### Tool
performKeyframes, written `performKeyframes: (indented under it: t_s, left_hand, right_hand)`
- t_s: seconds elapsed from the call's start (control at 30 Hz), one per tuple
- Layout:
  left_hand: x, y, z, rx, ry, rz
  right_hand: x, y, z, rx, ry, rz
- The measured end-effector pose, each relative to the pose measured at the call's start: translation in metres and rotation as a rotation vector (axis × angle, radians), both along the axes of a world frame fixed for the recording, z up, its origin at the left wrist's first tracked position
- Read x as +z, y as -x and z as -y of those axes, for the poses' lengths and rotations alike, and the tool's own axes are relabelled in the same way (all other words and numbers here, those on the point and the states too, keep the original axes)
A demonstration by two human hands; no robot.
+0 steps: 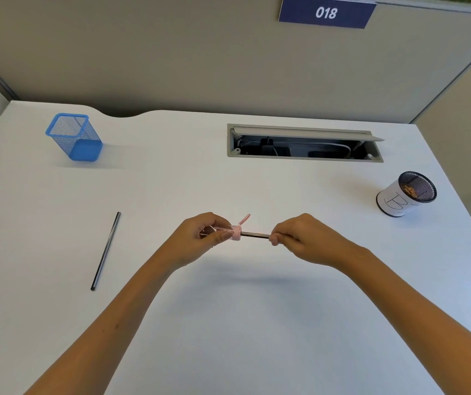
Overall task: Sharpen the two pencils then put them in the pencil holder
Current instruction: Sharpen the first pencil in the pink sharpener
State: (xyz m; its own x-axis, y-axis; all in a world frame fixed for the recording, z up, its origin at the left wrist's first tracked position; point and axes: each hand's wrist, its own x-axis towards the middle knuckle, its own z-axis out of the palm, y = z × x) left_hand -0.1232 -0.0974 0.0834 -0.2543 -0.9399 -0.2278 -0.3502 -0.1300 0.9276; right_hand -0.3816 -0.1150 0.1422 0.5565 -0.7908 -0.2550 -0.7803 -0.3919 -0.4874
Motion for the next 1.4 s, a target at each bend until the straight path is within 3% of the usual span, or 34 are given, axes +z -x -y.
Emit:
performKeyframes:
  t_s: [0.17, 0.33, 0.43, 0.67, 0.83, 0.97, 1.17, 1.4]
  left_hand:
    - [0.003, -0.006, 0.002, -0.012, -0.062, -0.012]
    - [0.004, -0.011, 0.005, -0.001, -0.103, -0.077]
    - [0.004, -0.009, 0.005, 0.003, -0.104, -0.086]
    - [0.003, -0.003, 0.0, 0.014, -0.076, -0.064]
    - [0.004, -0.005, 0.003, 0.006, -0.061, -0.034]
    - [0.004, -0.006, 0.004, -0.028, -0.085, -0.03]
    - [0.002, -0.001, 0.001, -0.01, -0.093, -0.069]
    - [0.006, 0.0, -0.004, 0.038, -0.059, -0.068]
  right_hand:
    - [0.0, -0.004, -0.002, -0.024, -0.079, 0.034]
    - [0.001, 0.01, 0.003, 0.06, 0.475, -0.122]
    - [-0.003, 0.014, 0.003, 0.076, 0.604, -0.057]
    - [-0.006, 0.01, 0.002, 0.003, 0.544, -0.051]
    - [-0.005, 0.007, -0.001, 0.044, 0.304, -0.171]
    - [-0.002, 0.008, -0.002, 0.03, 0.198, -0.104]
    - [-0.008, 0.011, -0.001, 0.064, 0.595, -0.068]
    - [-0.009, 0.009, -0.001, 0.064, 0.501, -0.157]
